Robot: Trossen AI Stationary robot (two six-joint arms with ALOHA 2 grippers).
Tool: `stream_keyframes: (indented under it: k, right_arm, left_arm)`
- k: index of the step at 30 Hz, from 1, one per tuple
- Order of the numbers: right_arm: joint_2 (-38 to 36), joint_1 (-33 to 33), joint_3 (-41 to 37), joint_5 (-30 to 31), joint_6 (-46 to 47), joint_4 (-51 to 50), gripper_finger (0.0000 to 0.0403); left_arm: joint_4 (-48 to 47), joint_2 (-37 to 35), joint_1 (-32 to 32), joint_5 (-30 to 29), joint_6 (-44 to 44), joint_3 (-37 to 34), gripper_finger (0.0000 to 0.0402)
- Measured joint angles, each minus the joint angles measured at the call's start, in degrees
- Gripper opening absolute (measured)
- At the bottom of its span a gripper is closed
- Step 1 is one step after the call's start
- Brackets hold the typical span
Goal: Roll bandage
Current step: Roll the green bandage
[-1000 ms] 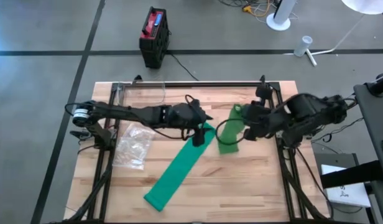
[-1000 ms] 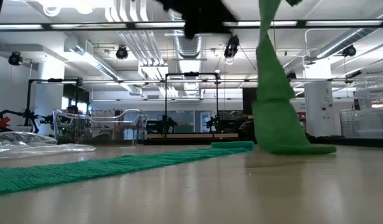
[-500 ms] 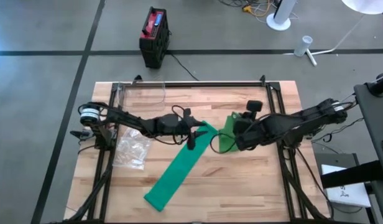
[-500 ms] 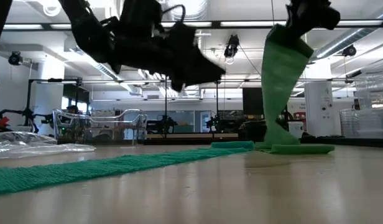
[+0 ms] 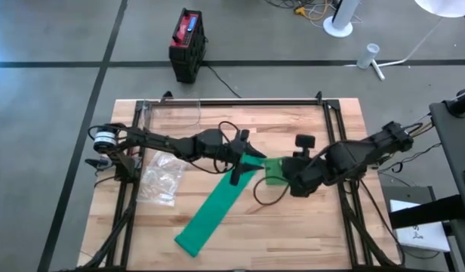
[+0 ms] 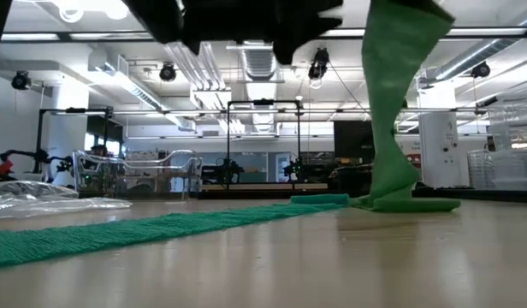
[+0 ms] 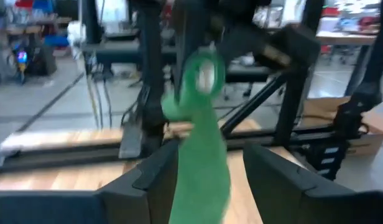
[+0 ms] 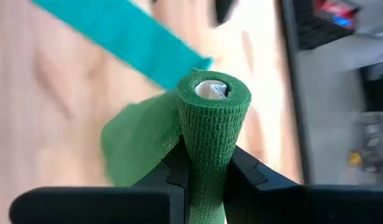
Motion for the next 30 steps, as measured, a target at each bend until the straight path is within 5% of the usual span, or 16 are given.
stream_keyframes:
  k: [12, 24, 27, 30]
  right_arm:
    - [-0.2, 3.6, 0.0, -0.4, 8.8, -0.1, 0.0052]
    - [-0.2, 3.3, 0.0, 0.4, 12.5, 0.1, 0.0053]
    - [-0.2, 3.3, 0.0, 0.4, 12.5, 0.0, 0.005]
    - [-0.5, 3.3, 0.0, 0.4, 12.1, -0.3, 0.0048]
  left_arm:
    - [-2.2, 6.4, -1.8, 0.7, -3.0, 8.8, 0.0228]
    - [-1.8, 18.7, -0.7, 0.9, -4.1, 20.6, 0.023]
    - [-4.1, 21.2, -0.7, 6.0, -4.1, 23.8, 0.0206]
    - [-6.0, 22.8, -0.7, 10.1, -4.4, 25.7, 0.0142]
